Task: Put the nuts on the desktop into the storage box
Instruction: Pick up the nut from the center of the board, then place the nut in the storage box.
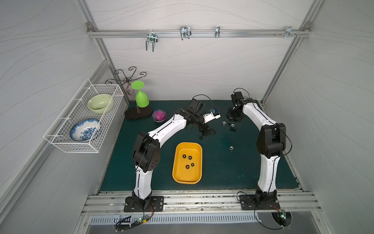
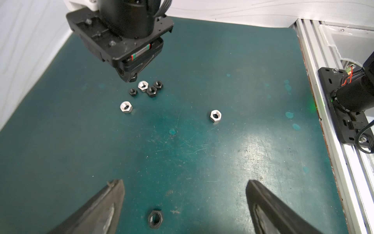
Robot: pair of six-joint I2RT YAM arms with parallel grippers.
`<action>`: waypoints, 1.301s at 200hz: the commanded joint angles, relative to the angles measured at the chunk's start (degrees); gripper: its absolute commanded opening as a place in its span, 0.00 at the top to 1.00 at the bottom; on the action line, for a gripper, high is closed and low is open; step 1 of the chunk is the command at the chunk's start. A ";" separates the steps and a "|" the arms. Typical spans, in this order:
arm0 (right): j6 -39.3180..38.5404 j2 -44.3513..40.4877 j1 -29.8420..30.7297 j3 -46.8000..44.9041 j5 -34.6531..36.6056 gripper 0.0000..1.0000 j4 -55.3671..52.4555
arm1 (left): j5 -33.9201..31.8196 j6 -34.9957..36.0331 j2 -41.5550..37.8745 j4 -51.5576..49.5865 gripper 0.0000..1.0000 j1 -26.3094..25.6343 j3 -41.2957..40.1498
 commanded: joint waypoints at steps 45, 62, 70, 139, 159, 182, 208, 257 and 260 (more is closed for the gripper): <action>0.34 -8.38 3.36 -0.31 -2.31 0.78 -6.24 | -3.23 -1.39 -7.34 -2.19 0.01 1.01 0.01; 0.51 -9.55 4.79 0.88 -2.64 0.78 -7.53 | -4.43 -1.92 -8.94 -2.84 0.01 0.97 0.01; 0.57 -10.12 5.48 1.40 -2.95 0.78 -7.96 | -4.89 -2.09 -9.71 -3.30 0.01 1.12 0.09; 1.72 -14.23 12.60 2.01 -3.23 0.78 -10.94 | -2.59 -1.41 -17.51 -10.28 0.01 3.56 -2.01; 2.22 -15.20 14.69 1.55 -4.13 0.78 -11.16 | -0.82 -1.45 -20.49 -11.72 0.01 6.14 -4.22; 2.47 -16.16 17.41 1.30 -4.54 0.78 -11.38 | 3.82 -0.38 -24.04 -14.54 0.01 10.09 -7.29; 2.11 -16.56 20.75 0.81 -4.63 0.78 -11.00 | 11.54 12.09 -27.94 -24.34 0.01 13.72 -11.45; 0.61 -15.68 28.53 0.79 -6.08 0.78 -9.41 | 15.00 13.82 -33.39 -26.49 0.01 19.35 -17.51; 0.61 -15.59 28.98 0.86 -6.18 0.78 -9.27 | 15.20 13.85 -33.57 -26.61 0.01 19.72 -17.79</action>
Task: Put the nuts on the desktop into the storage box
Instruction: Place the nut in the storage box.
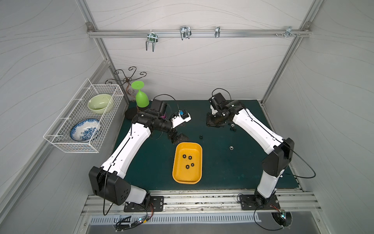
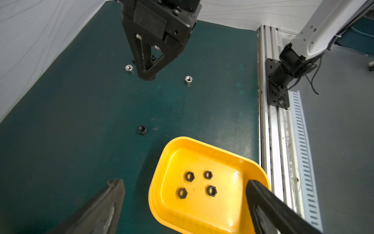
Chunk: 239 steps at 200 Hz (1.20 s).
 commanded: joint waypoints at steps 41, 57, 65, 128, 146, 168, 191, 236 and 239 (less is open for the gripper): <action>0.18 -0.20 10.92 0.10 -0.08 0.78 2.34 | 7.02 5.38 -5.18 -5.45 0.02 9.18 -2.12; 0.70 0.14 13.46 -0.83 0.79 0.79 3.40 | 8.72 13.94 -6.29 -11.83 0.01 11.19 -2.34; 0.91 0.33 14.57 -1.30 1.41 0.79 3.78 | 8.73 19.31 -6.97 -15.32 0.01 11.60 -2.79; 2.27 2.15 21.40 -6.00 7.57 0.78 6.48 | 7.77 26.53 -10.41 -20.02 0.01 15.28 -9.24; 3.18 3.00 21.89 -7.72 7.85 0.79 7.59 | 7.97 25.40 -10.77 -18.31 0.01 16.29 -10.78; 4.44 3.75 22.22 -10.20 8.13 0.79 9.21 | 7.97 25.38 -11.04 -17.13 0.02 16.55 -12.80; 5.59 4.96 23.50 -11.98 9.83 0.79 10.37 | 7.53 27.17 -10.83 -16.15 0.01 16.55 -15.51; 9.71 7.22 24.81 -14.51 8.92 0.79 12.72 | 7.49 27.67 -10.50 -14.76 0.01 17.87 -19.86; 9.91 7.24 24.87 -14.80 8.80 0.79 12.98 | 7.47 27.95 -10.50 -14.83 0.02 17.89 -20.07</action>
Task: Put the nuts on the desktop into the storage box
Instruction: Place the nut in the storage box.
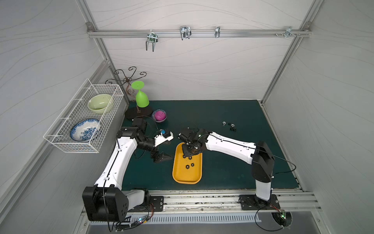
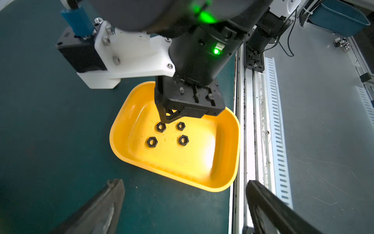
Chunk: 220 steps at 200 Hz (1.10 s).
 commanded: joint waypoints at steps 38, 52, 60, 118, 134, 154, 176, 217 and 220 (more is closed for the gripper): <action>5.41 1.58 2.14 -3.66 -0.67 0.79 5.35 | 0.57 4.37 -0.64 0.92 0.01 1.64 -3.09; 6.93 1.96 2.55 -5.09 -0.98 0.80 7.14 | 0.68 5.97 -1.05 0.53 0.02 2.15 -4.00; 7.46 2.39 2.65 -5.62 -1.68 0.80 8.05 | 0.80 6.81 -1.24 0.46 0.01 2.75 -4.58; 8.71 5.99 3.43 -6.27 -2.25 0.80 11.30 | 1.65 9.35 -1.60 2.18 0.01 5.62 -8.51; 8.38 7.22 3.45 -5.72 -2.10 0.80 11.56 | 1.45 9.56 -1.47 2.55 0.01 5.98 -9.03; 8.11 8.45 3.67 -5.08 -1.93 0.80 10.98 | 0.80 9.39 -1.37 3.04 0.01 6.57 -9.41; 7.42 9.70 3.84 -4.36 -0.89 0.80 10.77 | 0.69 9.85 -1.39 2.58 0.01 7.03 -9.65; 6.22 12.38 3.89 -1.27 0.29 0.80 9.30 | 0.85 10.12 -1.04 2.19 0.01 7.38 -9.27; 6.23 12.45 3.89 -1.23 0.20 0.80 9.31 | 0.84 10.20 -1.05 2.11 0.01 7.41 -9.19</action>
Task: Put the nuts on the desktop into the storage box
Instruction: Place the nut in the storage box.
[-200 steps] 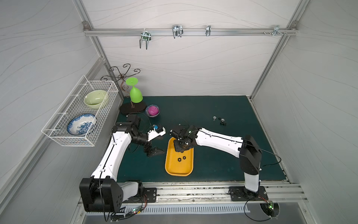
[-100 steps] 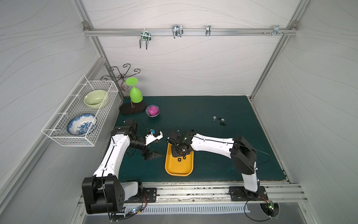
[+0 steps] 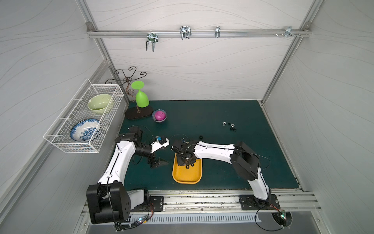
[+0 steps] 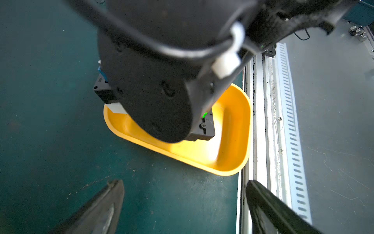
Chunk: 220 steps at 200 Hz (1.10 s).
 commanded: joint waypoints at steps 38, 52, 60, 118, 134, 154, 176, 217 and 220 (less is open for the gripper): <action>-0.85 2.04 0.52 2.05 1.33 0.76 -2.34 | 0.65 1.77 -0.19 -0.66 0.01 0.49 0.46; -0.80 2.12 0.58 2.21 1.50 0.72 -2.77 | 0.69 1.74 -0.19 -0.92 0.01 0.48 0.33; -0.76 1.98 0.61 2.53 1.86 0.65 -3.13 | 0.68 1.79 -0.15 -0.98 0.01 0.51 0.35; -1.27 -0.19 1.84 4.19 4.00 0.60 -5.51 | 0.88 1.72 -0.05 -1.98 0.01 0.57 1.66; -1.64 -1.94 1.87 4.09 5.05 0.60 -5.99 | 1.48 1.57 0.04 -2.73 0.01 0.60 2.60; -3.03 -3.64 1.93 3.86 7.38 0.59 -6.68 | 2.31 0.64 0.39 -4.66 0.01 0.61 4.28; -3.40 -4.91 1.92 3.80 8.27 0.57 -7.58 | 2.44 -0.11 0.30 -7.38 0.01 0.57 6.48; -3.97 -8.55 1.93 3.13 8.16 0.54 -7.92 | 1.88 -8.53 0.47 -8.50 0.01 0.55 11.98; -4.10 -8.86 1.86 3.01 8.29 0.54 -8.05 | 1.76 -9.11 0.39 -8.55 0.01 0.58 12.39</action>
